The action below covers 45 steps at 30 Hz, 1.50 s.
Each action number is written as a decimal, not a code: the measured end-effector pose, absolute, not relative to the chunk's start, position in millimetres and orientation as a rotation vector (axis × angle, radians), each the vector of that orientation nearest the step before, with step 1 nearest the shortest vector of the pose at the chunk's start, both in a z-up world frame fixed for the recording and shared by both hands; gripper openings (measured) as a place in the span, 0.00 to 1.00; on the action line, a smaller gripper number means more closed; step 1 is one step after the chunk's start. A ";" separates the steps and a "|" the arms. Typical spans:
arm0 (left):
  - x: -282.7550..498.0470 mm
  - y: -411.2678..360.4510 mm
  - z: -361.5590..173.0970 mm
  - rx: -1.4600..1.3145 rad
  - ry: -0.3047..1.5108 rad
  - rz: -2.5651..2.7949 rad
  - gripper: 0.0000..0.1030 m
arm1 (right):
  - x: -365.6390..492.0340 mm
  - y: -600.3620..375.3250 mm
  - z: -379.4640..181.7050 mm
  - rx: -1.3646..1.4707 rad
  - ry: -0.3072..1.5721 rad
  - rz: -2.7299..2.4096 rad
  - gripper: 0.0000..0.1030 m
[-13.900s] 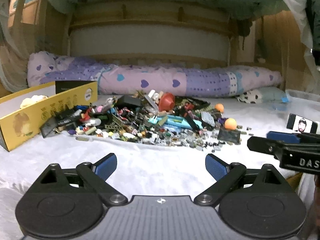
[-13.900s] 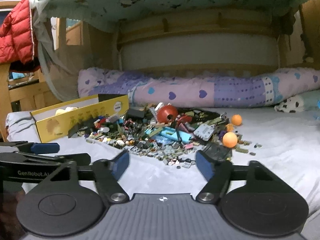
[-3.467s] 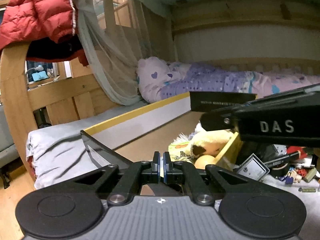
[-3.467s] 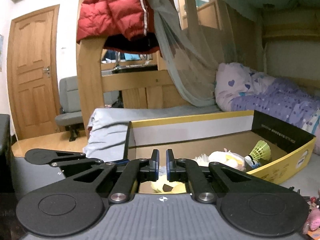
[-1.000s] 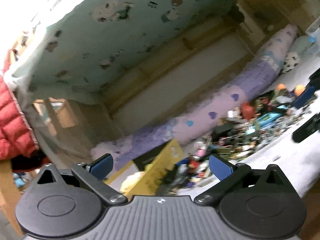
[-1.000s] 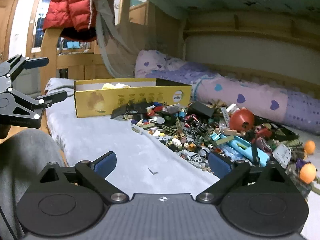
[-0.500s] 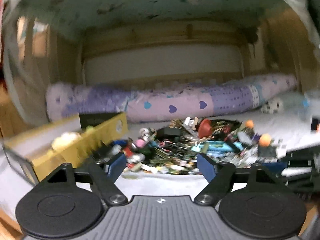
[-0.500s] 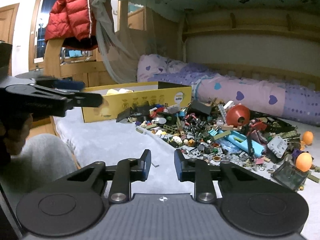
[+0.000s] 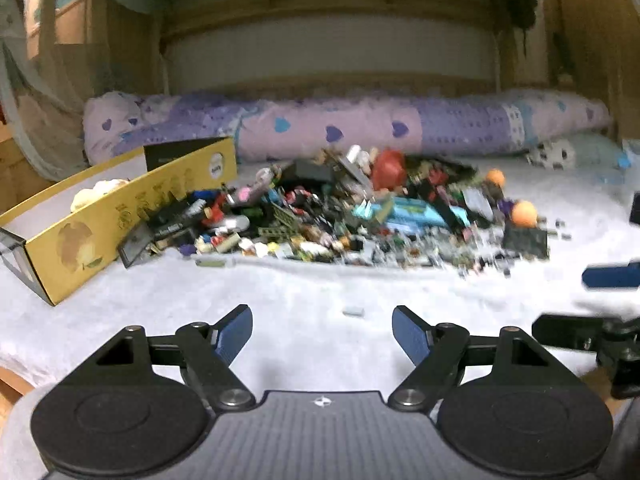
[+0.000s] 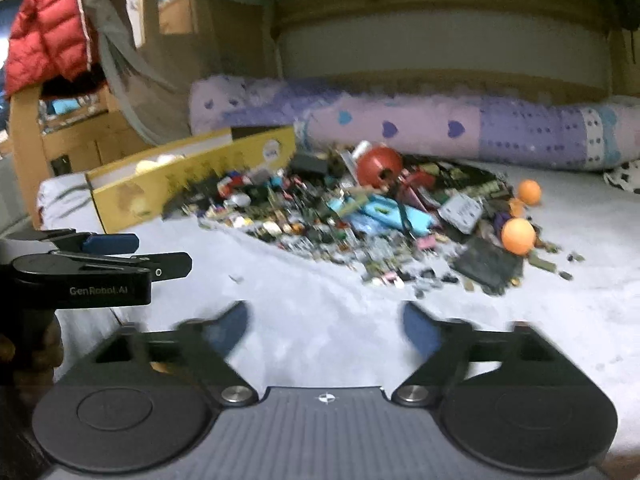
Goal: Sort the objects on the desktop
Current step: 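Move both open grippers back over the LEGO pile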
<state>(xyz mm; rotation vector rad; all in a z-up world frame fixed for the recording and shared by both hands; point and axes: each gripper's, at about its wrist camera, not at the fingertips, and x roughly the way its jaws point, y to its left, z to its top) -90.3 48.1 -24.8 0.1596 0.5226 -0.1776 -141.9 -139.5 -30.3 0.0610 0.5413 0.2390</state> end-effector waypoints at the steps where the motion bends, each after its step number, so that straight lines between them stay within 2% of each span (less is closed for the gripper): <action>1: -93.7 44.3 -25.6 0.180 0.517 -0.180 0.76 | -143.2 -139.3 -29.4 0.055 0.548 0.230 0.94; 4: -106.8 35.8 -21.8 0.210 0.468 -0.193 0.78 | -149.7 -140.3 -25.4 0.044 0.530 0.204 1.00; 9: -116.0 26.1 -9.7 0.224 0.469 -0.182 0.96 | -166.4 -144.3 -16.3 0.024 0.502 0.157 1.00; 11: -109.7 25.4 -4.2 0.223 0.505 -0.149 0.96 | -174.3 -152.4 -16.2 0.085 0.513 0.191 1.00; 14: -98.5 29.2 -0.6 0.186 0.533 -0.147 0.87 | -180.3 -167.3 -11.8 0.236 0.497 0.315 1.00; 16: -87.1 30.8 -2.0 0.161 0.566 -0.154 0.75 | -185.9 -169.9 -5.4 0.241 0.427 0.318 1.00; 17: -82.3 32.0 -3.2 0.146 0.579 -0.158 0.73 | -189.9 -170.1 -3.6 0.220 0.374 0.323 1.00; 19: -74.7 34.2 -5.3 0.125 0.611 -0.155 0.57 | -193.5 -165.5 -0.9 0.176 0.299 0.334 1.00; 21: -73.2 37.4 -4.6 0.095 0.604 -0.163 0.48 | -191.0 -158.9 1.1 0.160 0.309 0.349 1.00; 23: -77.5 39.0 -2.9 0.074 0.566 -0.184 0.49 | -189.4 -154.3 0.1 0.140 0.318 0.351 1.00; 24: -80.5 39.0 -1.9 0.068 0.550 -0.201 0.53 | -188.2 -153.0 -1.2 0.130 0.319 0.330 1.00; 31: -94.7 25.5 -2.5 0.110 0.512 -0.254 0.98 | -173.6 -165.5 -13.0 0.178 0.400 0.163 1.00; 36: -101.0 19.0 -7.8 0.168 0.471 -0.204 1.00 | -170.4 -168.4 -19.3 0.167 0.426 0.118 1.00; 45: -94.2 25.7 -15.0 0.149 0.514 -0.204 1.00 | -174.2 -166.0 -20.3 0.134 0.433 0.105 1.00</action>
